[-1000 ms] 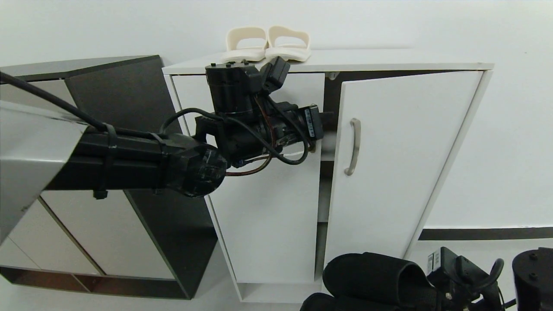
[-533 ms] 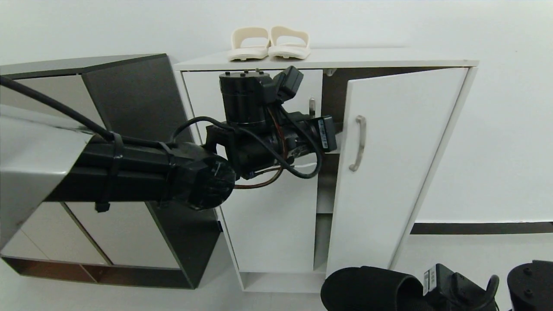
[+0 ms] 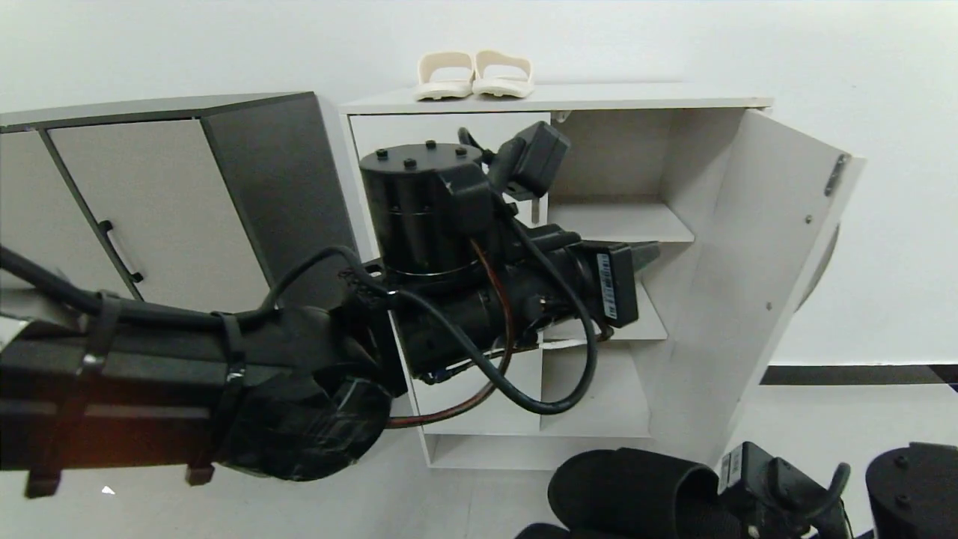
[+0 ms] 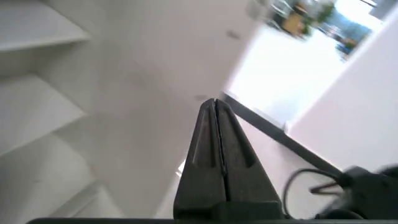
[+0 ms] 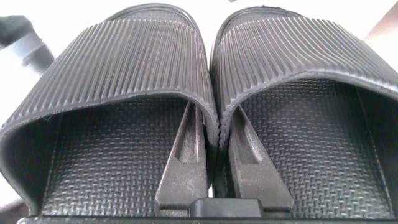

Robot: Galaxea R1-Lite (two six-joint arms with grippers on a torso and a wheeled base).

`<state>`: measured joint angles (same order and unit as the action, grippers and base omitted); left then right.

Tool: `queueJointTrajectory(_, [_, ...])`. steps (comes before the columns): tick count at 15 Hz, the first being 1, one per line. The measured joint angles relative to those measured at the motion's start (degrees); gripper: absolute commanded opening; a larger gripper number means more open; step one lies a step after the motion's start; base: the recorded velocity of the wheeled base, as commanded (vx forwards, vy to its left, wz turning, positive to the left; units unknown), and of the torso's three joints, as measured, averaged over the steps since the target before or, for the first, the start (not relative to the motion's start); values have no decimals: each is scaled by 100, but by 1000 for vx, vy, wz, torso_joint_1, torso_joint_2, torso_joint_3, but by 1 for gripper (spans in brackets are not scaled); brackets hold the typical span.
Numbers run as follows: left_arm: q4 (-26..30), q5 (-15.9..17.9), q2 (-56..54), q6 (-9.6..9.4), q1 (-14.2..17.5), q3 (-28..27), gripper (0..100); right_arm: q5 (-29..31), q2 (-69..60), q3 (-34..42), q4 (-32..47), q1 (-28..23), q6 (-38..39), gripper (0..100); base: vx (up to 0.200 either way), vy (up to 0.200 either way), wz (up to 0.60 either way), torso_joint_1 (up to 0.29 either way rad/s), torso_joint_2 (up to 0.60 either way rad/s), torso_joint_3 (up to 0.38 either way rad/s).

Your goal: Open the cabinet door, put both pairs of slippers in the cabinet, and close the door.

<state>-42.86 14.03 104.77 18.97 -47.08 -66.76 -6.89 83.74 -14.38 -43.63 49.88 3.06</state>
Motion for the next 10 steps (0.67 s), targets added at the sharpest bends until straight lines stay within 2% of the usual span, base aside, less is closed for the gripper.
queueJointTrajectory(1, [2, -148, -143, 0, 149, 155, 0, 610, 132, -184, -11, -44, 169, 0, 0, 0, 0, 0, 0, 0])
queueJointTrajectory(3, [69, -534, -629, -4, 519, 606, 0, 2194, 568, -780, -13, -74, 706, 0, 0, 0, 0, 0, 0, 0])
queueJointTrajectory(5, [419, -870, -1395, -59, 926, 1122, 0, 3491, 1104, -1467, -11, -187, 1054, 0, 0, 0, 0, 0, 0, 0])
queueJointTrajectory(8, [1908, -1267, -3046, -184, 1753, 1947, 0, 4663, 1744, -2213, -24, -750, 1178, 0, 0, 0, 0, 0, 0, 0])
queueJointTrajectory(10, [2970, -1463, -4267, -215, 2249, 2406, 0, 4756, 1949, -2376, -132, -959, 1143, 0, 0, 0, 0, 0, 0, 0])
